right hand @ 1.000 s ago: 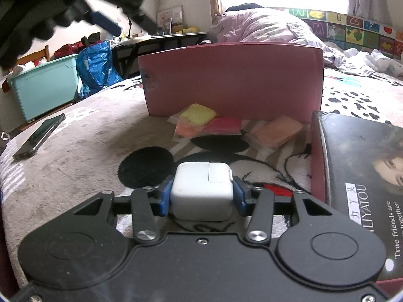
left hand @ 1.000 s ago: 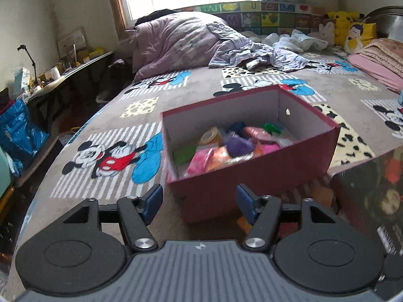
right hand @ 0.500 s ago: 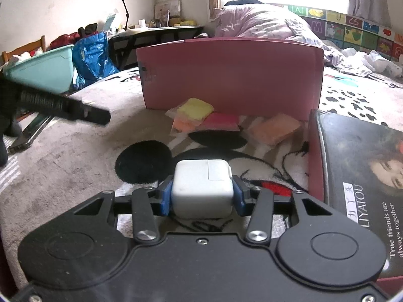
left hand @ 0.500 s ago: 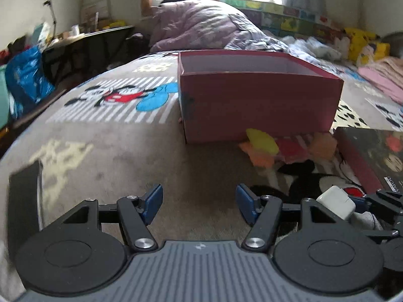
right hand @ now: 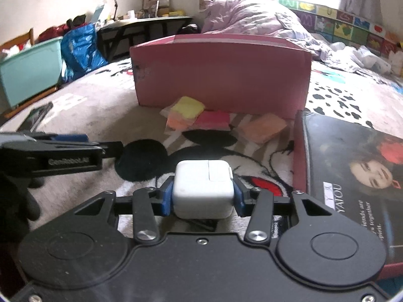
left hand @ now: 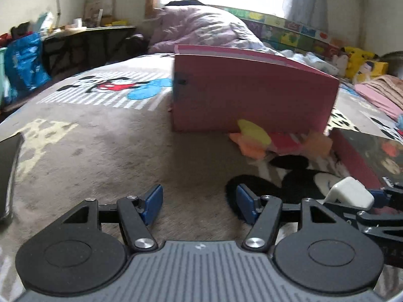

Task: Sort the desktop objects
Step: 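Withdraw the left gripper from the box while the right gripper lifts the white adapter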

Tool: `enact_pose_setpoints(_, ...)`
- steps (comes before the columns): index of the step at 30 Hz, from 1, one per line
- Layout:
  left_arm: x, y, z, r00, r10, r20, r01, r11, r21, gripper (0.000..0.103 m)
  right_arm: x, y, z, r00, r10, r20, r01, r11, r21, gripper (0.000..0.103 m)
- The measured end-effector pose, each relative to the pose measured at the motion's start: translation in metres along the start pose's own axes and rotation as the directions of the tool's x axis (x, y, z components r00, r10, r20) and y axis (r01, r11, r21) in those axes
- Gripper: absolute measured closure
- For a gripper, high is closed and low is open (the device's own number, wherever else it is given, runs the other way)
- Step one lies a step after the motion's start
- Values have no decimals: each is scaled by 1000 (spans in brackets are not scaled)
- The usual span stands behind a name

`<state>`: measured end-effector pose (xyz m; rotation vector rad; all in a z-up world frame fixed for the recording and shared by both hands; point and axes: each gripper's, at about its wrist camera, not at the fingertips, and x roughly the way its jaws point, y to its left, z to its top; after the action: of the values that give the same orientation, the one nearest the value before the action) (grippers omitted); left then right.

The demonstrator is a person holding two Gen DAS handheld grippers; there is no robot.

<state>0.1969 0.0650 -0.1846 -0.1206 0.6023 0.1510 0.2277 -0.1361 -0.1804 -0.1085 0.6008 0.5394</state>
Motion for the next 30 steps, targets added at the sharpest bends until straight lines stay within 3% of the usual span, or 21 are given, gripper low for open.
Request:
enact_pose_setpoints(7,9,-12,3,998,-41,-53,45,995,86,40,-16,-4,14,1000,30,5,-30,999,23,58)
enact_pose_setpoints(10,14,-15,2,998,-37,-58,43,992,118,33,-21,-7,25,999,37,17,-37,999,22,58)
enact_pose_setpoints(20,20,-19,1,996,-45,-73,56,987,150,24,-21,-21,72,998,54,40,-53,999,-8,58)
enact_pose_setpoints(30,23,-20,3,995,-44,-95,58,986,154,23,-9,-22,122,996,59,61,-54,996,-78,58)
